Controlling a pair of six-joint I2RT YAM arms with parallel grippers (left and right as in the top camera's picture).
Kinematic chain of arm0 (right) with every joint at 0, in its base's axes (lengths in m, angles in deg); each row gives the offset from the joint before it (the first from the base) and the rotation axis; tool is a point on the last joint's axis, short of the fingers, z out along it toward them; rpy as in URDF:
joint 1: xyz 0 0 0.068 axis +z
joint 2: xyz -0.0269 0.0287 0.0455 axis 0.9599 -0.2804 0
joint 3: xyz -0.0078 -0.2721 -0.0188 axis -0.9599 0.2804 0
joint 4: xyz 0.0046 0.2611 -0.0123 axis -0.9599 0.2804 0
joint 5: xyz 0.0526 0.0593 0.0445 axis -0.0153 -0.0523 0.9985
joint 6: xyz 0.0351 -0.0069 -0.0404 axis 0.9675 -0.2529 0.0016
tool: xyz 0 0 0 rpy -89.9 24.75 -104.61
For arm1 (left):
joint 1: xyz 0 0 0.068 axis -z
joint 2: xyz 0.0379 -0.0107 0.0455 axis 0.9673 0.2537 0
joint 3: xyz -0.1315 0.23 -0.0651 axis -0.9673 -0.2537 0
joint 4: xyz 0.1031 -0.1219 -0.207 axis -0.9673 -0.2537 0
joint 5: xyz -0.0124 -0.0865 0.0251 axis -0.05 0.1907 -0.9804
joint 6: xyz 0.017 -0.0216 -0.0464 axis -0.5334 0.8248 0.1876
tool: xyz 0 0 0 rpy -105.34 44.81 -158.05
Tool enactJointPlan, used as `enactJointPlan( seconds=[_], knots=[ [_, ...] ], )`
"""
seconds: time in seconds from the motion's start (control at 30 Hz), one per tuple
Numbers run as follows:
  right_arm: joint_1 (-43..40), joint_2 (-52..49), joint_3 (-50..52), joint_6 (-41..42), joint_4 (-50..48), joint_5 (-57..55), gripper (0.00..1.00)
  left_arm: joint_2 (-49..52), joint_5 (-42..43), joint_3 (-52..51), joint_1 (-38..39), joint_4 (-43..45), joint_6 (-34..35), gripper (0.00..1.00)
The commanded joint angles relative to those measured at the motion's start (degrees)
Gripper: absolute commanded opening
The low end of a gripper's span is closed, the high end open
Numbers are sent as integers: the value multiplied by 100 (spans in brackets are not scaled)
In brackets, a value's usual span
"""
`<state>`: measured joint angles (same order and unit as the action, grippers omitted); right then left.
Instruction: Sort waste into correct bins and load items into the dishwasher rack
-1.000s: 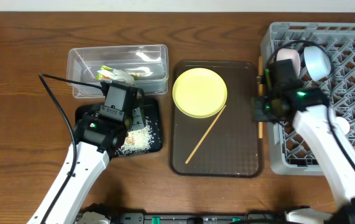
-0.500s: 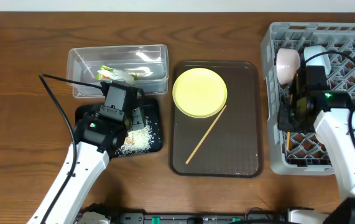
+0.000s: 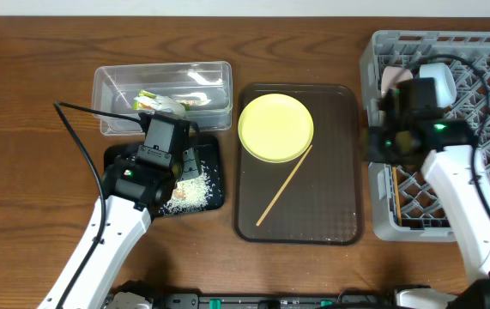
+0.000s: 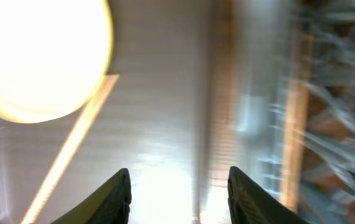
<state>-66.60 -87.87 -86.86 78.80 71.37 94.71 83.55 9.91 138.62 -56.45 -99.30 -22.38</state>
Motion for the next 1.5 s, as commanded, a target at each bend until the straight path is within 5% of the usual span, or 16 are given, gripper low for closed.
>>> enactJointPlan(
  seconds=[0.0, 0.53, 0.83, 1.03, 1.47],
  knots=[
    [680, 17, -96, 289, -96, 505, 51, -4, -109, 31, -20, 0, 11, 64],
    [3064, -1867, -90, 3147, -273, -560, 56, -4, -109, 31, -20, -2, 11, 64],
    [3154, -2472, -83, 3436, -459, -640, 49, -4, -109, 31, -20, -7, 11, 64],
    [3152, -2509, -48, 3434, -417, -785, 34, -4, -109, 31, -20, -4, 11, 64],
    [3038, -2509, -46, 3539, -645, -782, 36, -4, -109, 31, -20, -2, 11, 64]
  ],
)
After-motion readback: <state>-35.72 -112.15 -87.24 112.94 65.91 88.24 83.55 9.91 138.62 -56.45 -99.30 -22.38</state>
